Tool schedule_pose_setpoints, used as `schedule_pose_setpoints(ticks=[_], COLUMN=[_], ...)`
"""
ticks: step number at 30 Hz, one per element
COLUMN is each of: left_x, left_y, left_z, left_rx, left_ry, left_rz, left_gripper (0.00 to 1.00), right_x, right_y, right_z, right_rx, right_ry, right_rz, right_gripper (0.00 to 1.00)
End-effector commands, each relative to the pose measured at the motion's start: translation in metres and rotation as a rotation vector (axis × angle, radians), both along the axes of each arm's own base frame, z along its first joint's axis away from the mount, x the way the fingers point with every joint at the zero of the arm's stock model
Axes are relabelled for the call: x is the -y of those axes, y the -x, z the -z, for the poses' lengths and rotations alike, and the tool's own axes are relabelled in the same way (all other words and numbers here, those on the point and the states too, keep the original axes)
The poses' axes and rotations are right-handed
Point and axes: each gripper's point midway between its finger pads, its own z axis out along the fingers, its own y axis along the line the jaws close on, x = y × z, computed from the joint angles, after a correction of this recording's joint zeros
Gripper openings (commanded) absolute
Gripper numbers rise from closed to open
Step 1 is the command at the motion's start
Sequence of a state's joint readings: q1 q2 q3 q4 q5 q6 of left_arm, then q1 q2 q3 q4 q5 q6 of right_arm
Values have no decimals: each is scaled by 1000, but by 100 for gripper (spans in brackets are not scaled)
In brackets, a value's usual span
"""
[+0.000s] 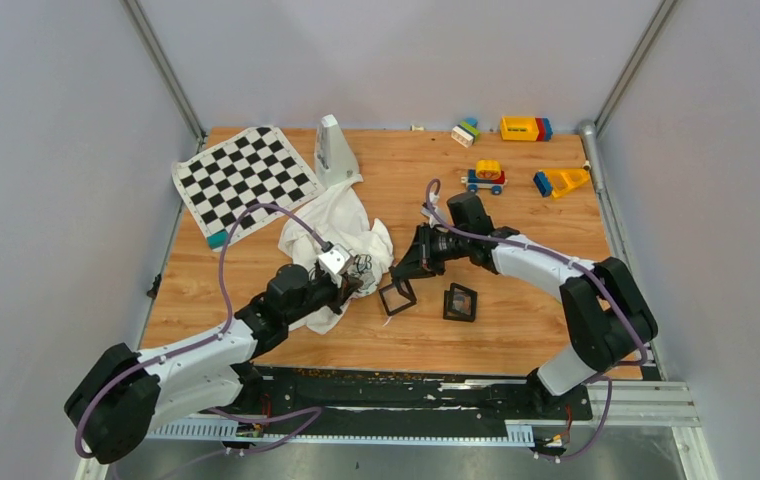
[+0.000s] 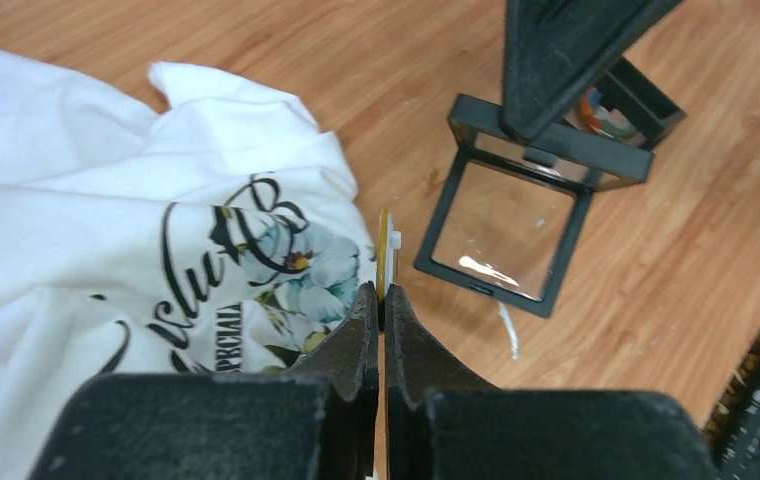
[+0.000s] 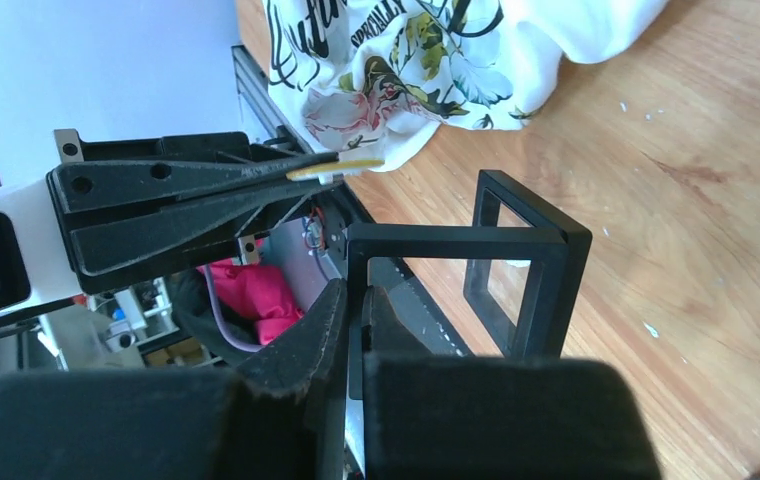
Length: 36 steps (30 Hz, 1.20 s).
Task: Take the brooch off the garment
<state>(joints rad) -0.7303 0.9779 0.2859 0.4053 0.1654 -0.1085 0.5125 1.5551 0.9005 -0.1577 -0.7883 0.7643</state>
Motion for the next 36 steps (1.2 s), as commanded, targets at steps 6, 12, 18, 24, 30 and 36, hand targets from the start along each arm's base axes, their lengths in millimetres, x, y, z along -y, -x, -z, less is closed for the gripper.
schedule_pose_setpoints(ticks=[6, 12, 18, 24, 30, 36], left_x=[-9, -5, 11, 26, 36, 45], left_y=[-35, -25, -17, -11, -7, -10], left_z=[-35, -24, -16, -11, -3, 8], left_rx=[175, 171, 165, 173, 179, 190], left_ry=[-8, 13, 1, -44, -89, -171], left_rz=[-132, -81, -4, 46, 78, 84], left_gripper=[0, 0, 0, 0, 0, 0], right_x=[-20, -18, -15, -10, -8, -6], right_y=[-13, -22, -20, -17, -14, -11], right_z=[-8, -3, 1, 7, 13, 16], right_rx=[27, 68, 74, 78, 64, 48], right_ry=[-169, -187, -193, -181, -181, -190], right_rz=[-111, -115, -137, -150, -156, -159], right_gripper=[0, 0, 0, 0, 0, 0])
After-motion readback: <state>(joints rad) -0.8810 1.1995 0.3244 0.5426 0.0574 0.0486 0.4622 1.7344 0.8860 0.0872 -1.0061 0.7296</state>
